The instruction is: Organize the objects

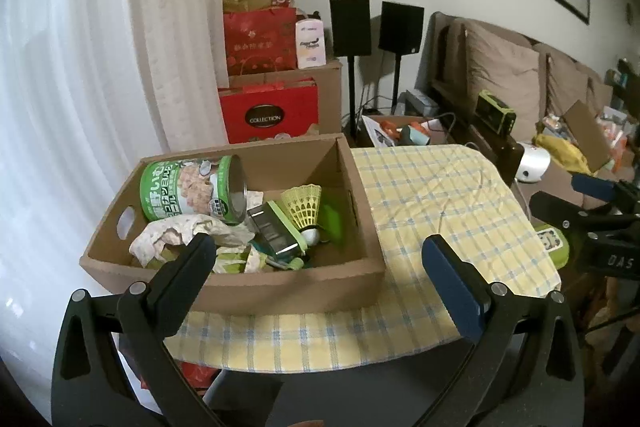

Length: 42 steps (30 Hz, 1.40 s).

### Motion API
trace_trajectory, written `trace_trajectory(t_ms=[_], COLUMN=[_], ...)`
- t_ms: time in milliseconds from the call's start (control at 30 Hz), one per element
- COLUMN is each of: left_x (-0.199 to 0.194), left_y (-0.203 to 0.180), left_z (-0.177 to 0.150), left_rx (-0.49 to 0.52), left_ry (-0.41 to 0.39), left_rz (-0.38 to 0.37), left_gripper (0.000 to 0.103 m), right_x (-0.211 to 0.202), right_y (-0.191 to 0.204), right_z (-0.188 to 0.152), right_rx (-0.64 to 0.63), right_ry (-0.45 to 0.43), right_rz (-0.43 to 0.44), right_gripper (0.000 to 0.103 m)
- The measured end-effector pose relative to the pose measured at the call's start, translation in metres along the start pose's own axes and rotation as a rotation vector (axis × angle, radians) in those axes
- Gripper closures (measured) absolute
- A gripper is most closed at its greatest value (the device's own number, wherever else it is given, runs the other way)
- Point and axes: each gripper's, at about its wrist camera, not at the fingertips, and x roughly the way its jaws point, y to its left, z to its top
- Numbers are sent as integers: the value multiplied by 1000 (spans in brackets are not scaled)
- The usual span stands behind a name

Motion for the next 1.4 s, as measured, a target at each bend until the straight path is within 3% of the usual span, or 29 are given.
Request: trace_trajectory(t_ms=[433, 1400], left_x=[-5, -8], left_y=[1, 0], left_z=[-11, -9], left_rx=[-32, -37], left_ry=[19, 18], left_rz=[-1, -3], left_gripper=[0, 0], right_x=[-18, -19], right_y=[1, 4], right_z=[-22, -19], right_rx=[10, 14], right_ry=[2, 0], right_rz=[-21, -24], right_gripper=[1, 1])
